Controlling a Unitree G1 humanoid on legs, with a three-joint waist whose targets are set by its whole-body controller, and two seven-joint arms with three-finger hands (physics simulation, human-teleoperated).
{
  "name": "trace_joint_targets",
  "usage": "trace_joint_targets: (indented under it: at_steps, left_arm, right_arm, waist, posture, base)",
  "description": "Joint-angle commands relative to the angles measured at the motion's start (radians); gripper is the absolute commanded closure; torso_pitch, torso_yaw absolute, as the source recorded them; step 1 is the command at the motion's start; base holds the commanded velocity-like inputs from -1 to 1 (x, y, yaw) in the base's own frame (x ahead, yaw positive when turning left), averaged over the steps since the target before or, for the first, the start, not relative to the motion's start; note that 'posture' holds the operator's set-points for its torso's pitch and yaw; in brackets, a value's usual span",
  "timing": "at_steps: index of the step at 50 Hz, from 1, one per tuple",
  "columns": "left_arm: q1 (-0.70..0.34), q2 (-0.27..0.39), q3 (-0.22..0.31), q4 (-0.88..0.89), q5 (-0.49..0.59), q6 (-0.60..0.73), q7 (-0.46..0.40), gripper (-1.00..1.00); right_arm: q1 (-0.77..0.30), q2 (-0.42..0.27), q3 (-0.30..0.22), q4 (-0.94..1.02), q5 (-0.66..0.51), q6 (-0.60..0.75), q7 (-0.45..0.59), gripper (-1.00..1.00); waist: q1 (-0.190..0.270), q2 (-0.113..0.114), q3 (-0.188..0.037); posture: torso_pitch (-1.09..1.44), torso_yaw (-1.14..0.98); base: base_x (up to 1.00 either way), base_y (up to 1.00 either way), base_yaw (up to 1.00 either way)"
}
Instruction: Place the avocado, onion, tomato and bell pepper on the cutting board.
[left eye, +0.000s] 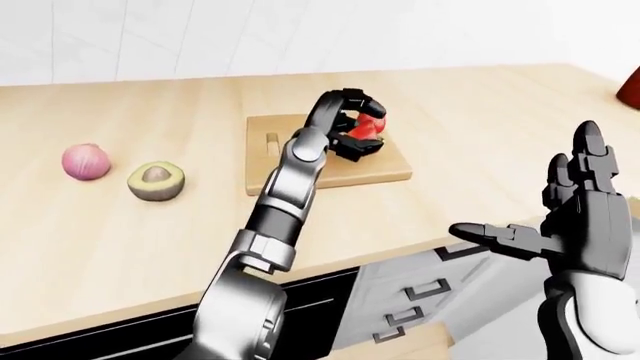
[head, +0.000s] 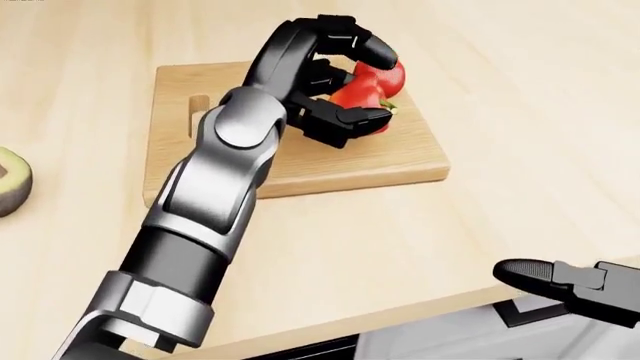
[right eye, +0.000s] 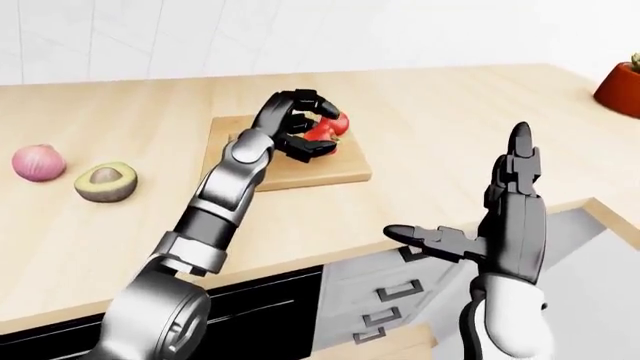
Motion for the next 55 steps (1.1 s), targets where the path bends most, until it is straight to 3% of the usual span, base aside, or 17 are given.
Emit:
trace_joint_targets:
  at_steps: [1, 22, 33, 47, 50, 51, 55]
  left_arm:
    - [-0.035, 0.0, 0.001, -0.059, 0.001, -0.029, 0.006, 0.15]
    - [-0.002, -0.006, -0.003, -0.127, 0.012, 0.012, -0.006, -0.3]
    - [-0.032, 0.027, 0.014, -0.228, -0.003, 0.095, -0.006, -0.18]
    - [-0.087, 0.158, 0.08, -0.416, -0.061, 0.259, 0.029, -0.17]
    - [-0.053, 0.198, 0.091, -0.523, -0.076, 0.332, 0.034, -0.52]
    - [-0.044, 0.211, 0.093, -0.553, -0.077, 0.365, 0.034, -0.96]
    - [-0.029, 0.241, 0.105, -0.597, -0.081, 0.394, 0.046, -1.0]
  right_arm:
    - [-0.015, -0.009, -0.003, -0.028, -0.005, -0.03, -0.006, -1.0]
    - [-0.002, 0.001, 0.006, -0.021, -0.008, -0.048, -0.013, -1.0]
    - [0.0, -0.001, -0.005, -0.03, -0.003, -0.041, -0.007, -1.0]
    - [-0.005, -0.004, 0.002, -0.018, -0.004, -0.051, -0.013, -1.0]
    - [-0.008, -0.005, 0.0, -0.016, -0.002, -0.05, -0.013, -1.0]
    - [-0.013, -0.005, 0.005, -0.012, -0.004, -0.048, -0.015, -1.0]
    - [-0.02, -0.007, 0.014, -0.008, -0.008, -0.045, -0.02, -1.0]
  waist:
    - [-0.001, -0.004, -0.023]
    - [-0.004, -0.003, -0.025]
    - [-0.005, -0.001, -0.022]
    - [-0.007, 0.005, -0.013]
    - [-0.008, 0.007, -0.01]
    - [-0.009, 0.009, -0.009]
    - [-0.004, 0.012, -0.007]
  posture:
    - [0.0, -0.25]
    - [0.0, -0.25]
    - [0.0, -0.25]
    - [0.0, -0.25]
    - [0.0, -0.25]
    - [0.0, -0.25]
    - [0.0, -0.23]
  base:
    - [0.0, 0.0, 0.0]
    - [0.0, 0.0, 0.0]
    - [0.0, 0.0, 0.0]
    - [0.0, 0.0, 0.0]
    - [0.0, 0.0, 0.0]
    - [0.0, 0.0, 0.0]
    - [0.0, 0.0, 0.0]
